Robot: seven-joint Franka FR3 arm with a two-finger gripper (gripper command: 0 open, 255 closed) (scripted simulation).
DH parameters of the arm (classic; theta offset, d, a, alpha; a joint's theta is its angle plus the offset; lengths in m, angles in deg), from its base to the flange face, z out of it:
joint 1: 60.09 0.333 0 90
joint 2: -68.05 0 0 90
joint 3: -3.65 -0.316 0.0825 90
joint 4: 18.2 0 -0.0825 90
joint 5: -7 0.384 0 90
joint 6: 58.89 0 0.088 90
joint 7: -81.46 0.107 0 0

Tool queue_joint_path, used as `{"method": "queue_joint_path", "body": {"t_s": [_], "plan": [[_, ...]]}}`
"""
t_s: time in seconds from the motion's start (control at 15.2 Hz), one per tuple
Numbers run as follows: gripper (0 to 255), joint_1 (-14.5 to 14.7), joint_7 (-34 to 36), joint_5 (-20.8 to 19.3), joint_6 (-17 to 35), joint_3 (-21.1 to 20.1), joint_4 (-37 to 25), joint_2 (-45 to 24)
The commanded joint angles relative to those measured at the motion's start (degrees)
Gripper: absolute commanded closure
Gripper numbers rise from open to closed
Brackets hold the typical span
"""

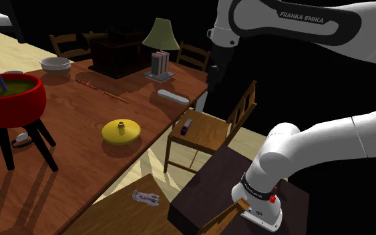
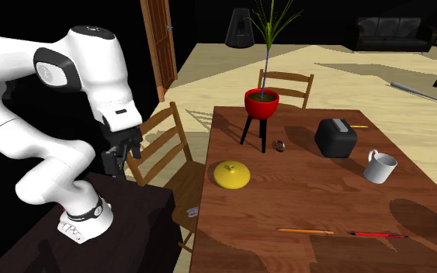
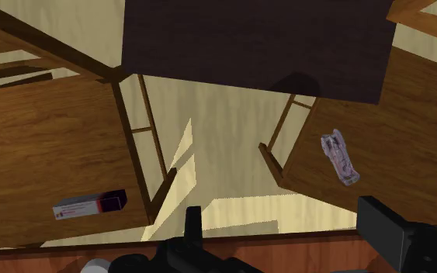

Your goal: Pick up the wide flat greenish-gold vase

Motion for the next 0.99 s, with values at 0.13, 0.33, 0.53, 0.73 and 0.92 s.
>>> {"method": "queue_joint_path", "body": {"t_s": [0.13,0.33,0.53,0.73,0.92], "plan": [[0,0.53,2.37,1.43,2.13,-1.65,-0.35,-2.84],[0,1.28,5.81,3.29,5.25,-4.05,-1.42,-7.51],[0,1.93,9.15,4.78,8.23,-6.34,-3.15,-12.60],[0,2.46,12.41,5.86,10.97,-8.53,-5.54,-18.05],[0,2.92,15.65,6.46,13.40,-10.59,-8.57,-23.79]]}}
